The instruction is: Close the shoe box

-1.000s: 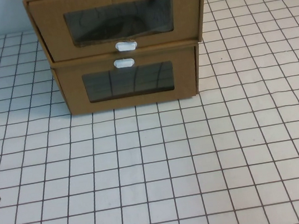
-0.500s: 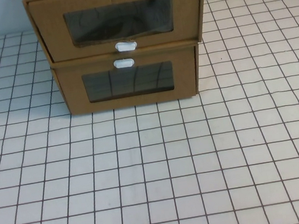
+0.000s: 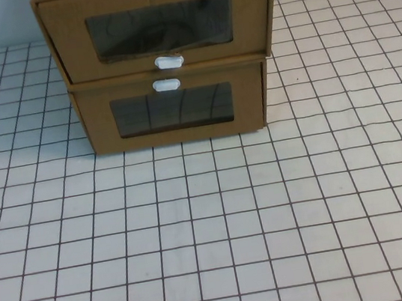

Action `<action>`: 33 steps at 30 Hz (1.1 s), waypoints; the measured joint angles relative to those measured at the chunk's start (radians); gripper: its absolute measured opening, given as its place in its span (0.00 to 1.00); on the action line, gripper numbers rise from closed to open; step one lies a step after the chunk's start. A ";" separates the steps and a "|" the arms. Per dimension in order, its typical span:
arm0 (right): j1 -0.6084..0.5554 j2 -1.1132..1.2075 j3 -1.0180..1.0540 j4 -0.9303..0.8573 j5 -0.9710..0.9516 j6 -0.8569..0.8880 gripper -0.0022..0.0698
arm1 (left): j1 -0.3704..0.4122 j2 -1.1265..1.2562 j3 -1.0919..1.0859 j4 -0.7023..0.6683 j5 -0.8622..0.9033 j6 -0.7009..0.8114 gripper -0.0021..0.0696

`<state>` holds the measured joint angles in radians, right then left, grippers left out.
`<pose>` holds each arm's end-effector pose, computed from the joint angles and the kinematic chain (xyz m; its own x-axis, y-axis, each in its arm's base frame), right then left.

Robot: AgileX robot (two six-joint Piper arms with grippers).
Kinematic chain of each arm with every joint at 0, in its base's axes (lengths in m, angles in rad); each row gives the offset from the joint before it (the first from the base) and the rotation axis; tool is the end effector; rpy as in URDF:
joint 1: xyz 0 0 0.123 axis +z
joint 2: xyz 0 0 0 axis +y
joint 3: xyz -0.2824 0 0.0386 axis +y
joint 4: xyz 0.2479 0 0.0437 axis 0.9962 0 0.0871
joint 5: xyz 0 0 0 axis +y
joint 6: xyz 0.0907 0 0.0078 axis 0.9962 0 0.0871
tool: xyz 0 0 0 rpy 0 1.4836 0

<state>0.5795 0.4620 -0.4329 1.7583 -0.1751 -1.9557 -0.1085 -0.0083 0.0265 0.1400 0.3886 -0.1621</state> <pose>0.0948 0.0436 0.3222 0.0973 -0.1640 -0.9817 -0.3848 0.9034 -0.1890 0.0525 -0.0009 0.1700 -0.3108 0.0013 -0.9505 0.0481 0.9987 -0.0144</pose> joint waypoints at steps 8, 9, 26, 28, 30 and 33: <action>0.000 0.000 0.002 0.000 0.000 0.000 0.01 | 0.000 0.000 0.000 0.000 0.000 -0.002 0.03; 0.000 0.000 0.002 0.000 0.000 0.000 0.01 | 0.000 0.000 0.000 0.000 0.000 -0.002 0.03; -0.063 -0.057 0.031 -0.133 0.068 0.191 0.01 | 0.000 -0.002 0.000 0.000 0.000 -0.003 0.03; -0.099 -0.091 0.034 -0.425 0.149 0.452 0.01 | 0.000 -0.002 0.000 0.000 0.000 -0.003 0.03; -0.133 -0.132 0.034 -0.720 0.233 0.743 0.01 | 0.000 -0.002 0.000 0.000 0.000 -0.003 0.03; -0.215 -0.210 0.034 -1.151 0.391 1.225 0.01 | 0.000 -0.002 0.000 0.000 0.000 -0.003 0.03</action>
<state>0.3644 0.2525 -0.3989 0.6071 0.2163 -0.7307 -0.1085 -0.0103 0.0265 0.1400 0.3886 -0.1654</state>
